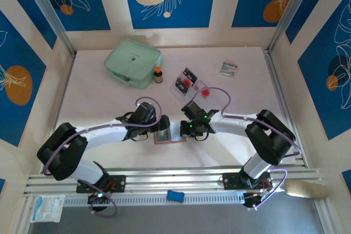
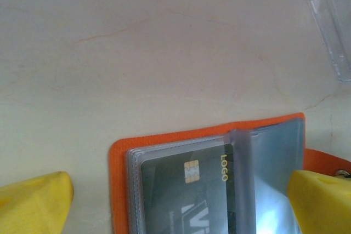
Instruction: Put the credit cards into the card holder
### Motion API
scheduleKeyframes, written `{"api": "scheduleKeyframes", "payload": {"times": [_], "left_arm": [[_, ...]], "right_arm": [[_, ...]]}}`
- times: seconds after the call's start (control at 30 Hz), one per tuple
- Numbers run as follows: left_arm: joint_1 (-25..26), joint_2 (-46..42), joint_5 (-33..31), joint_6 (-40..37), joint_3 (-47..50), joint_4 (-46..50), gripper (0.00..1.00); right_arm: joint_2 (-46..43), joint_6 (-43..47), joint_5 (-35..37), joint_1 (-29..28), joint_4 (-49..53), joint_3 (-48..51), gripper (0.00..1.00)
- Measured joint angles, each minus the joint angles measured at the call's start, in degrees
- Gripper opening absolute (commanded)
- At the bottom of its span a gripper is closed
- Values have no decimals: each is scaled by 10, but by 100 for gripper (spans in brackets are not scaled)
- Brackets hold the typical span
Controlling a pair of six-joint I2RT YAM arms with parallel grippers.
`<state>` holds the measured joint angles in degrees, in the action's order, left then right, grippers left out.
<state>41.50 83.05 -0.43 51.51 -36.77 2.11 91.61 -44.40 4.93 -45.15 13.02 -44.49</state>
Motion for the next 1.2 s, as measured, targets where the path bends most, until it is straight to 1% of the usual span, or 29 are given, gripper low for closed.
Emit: {"api": "scheduleKeyframes", "payload": {"times": [0.7, 1.2], "left_arm": [[19, 31, -12, 10, -27, 5, 100], [34, 43, -8, 22, -42, 0, 100]], "right_arm": [[0, 0, 0, 0, 0, 0, 0], [0, 0, 0, 0, 0, 0, 0]]}}
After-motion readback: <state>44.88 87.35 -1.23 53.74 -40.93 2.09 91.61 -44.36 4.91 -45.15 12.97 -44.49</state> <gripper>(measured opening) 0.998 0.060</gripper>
